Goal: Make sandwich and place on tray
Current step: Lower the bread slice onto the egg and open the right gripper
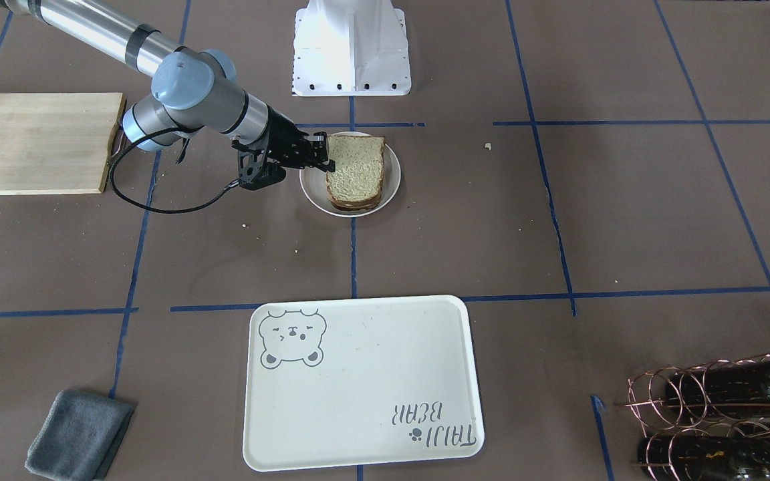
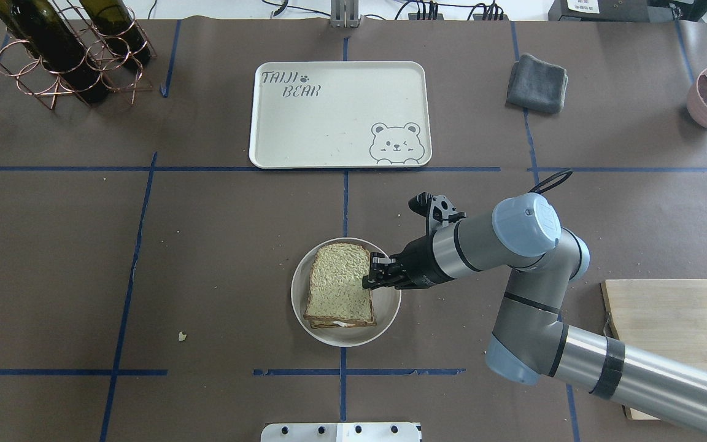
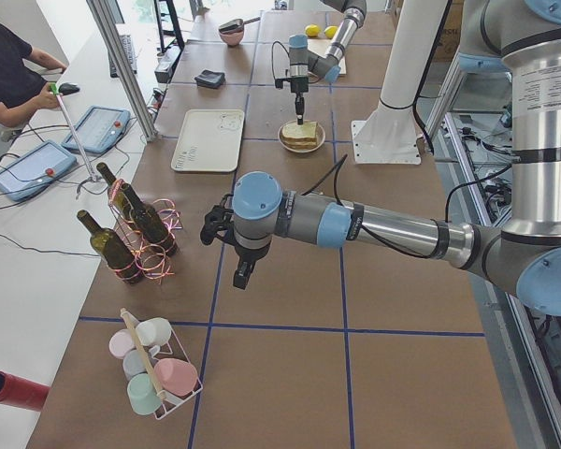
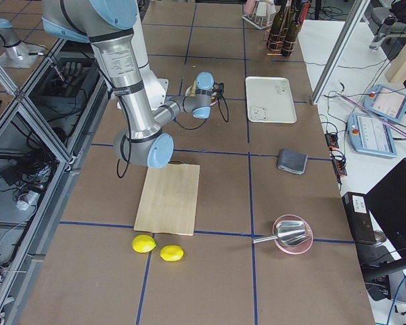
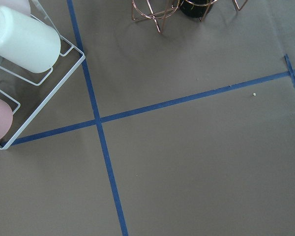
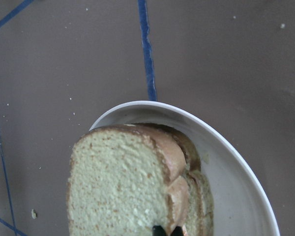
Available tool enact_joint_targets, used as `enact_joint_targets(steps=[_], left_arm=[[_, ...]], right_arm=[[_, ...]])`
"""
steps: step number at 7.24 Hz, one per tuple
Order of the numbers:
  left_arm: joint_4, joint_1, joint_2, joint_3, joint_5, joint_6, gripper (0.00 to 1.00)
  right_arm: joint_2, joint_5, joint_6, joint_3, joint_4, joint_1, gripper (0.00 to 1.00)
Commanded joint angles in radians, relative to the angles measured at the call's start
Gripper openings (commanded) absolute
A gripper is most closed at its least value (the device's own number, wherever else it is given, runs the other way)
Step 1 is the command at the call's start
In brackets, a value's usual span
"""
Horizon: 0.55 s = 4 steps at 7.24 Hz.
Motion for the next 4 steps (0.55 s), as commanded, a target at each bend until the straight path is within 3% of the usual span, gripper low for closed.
enact_joint_targets(steps=[1, 3, 4], left_arm=[[0.0, 0.0, 0.0, 0.001, 0.001, 0.0, 1.0], [0.0, 0.0, 0.0, 0.001, -0.001, 0.0, 1.0], [-0.002, 0.002, -0.002, 0.003, -0.001, 0.0, 1.0]], right_arm=[[0.002, -0.003, 0.0, 0.0, 0.0, -0.003, 0.6], [0.006, -0.005, 0.0, 0.002, -0.014, -0.001, 1.0], [0.006, -0.003, 0.0, 0.003, -0.014, 0.002, 1.0]])
